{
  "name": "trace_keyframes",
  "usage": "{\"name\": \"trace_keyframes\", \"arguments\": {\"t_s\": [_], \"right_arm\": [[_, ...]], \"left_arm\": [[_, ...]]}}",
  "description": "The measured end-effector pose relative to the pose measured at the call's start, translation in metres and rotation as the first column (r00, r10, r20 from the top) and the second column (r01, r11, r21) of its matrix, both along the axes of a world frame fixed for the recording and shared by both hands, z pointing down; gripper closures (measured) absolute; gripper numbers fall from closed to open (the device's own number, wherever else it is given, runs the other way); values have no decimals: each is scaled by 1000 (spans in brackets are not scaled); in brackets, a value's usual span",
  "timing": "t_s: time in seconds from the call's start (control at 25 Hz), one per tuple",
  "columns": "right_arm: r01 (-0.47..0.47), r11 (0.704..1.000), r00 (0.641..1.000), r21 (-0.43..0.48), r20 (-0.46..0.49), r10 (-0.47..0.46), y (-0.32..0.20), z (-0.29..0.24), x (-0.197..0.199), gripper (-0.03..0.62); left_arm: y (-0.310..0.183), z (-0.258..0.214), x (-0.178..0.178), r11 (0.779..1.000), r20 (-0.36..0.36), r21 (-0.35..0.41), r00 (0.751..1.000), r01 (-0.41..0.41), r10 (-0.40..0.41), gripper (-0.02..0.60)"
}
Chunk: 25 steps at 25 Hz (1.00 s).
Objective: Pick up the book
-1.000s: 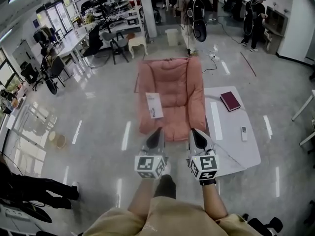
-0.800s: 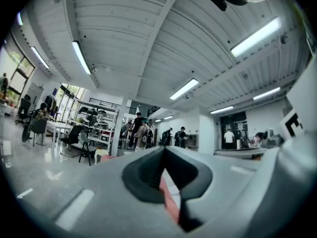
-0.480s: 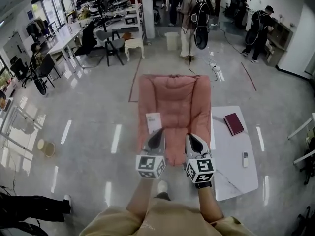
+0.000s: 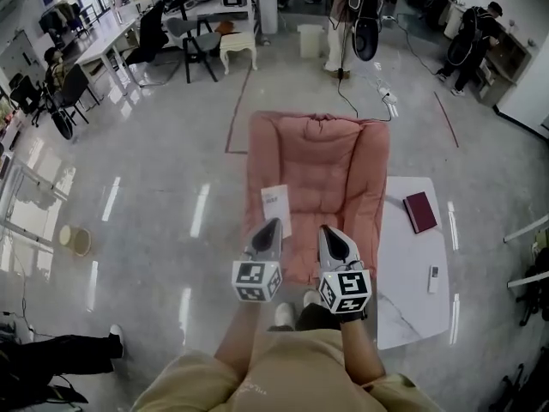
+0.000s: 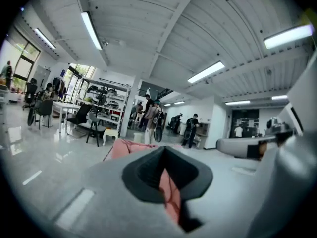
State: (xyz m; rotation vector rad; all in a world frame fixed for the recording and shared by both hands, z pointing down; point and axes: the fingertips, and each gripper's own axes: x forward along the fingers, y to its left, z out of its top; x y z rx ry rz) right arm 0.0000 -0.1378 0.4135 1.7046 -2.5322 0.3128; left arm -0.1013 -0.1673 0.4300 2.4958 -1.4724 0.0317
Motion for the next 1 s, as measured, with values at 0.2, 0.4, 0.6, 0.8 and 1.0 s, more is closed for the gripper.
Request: {"name": "trace_keyframes", "arguments": {"t_s": [0.2, 0.4, 0.6, 0.8, 1.0], "right_arm": [[25, 997, 999, -79, 37, -22, -45, 45, 7, 591], [69, 980, 996, -186, 62, -58, -92, 88, 4, 591], [118, 950, 991, -288, 87, -97, -139, 145, 8, 590], [143, 906, 989, -399, 102, -111, -166, 208, 7, 591], [165, 865, 986, -473, 106, -131, -175, 251, 3, 591]], "left_arm": [[-34, 61, -13, 990, 61, -121, 996, 73, -66, 578], [-63, 124, -32, 956, 129, -268, 988, 119, -87, 577], [-97, 200, -42, 909, 206, -388, 976, 153, -77, 575], [-115, 278, -48, 828, 207, -539, 977, 157, -51, 527], [-131, 342, -47, 762, 220, -632, 975, 139, 4, 438]]}}
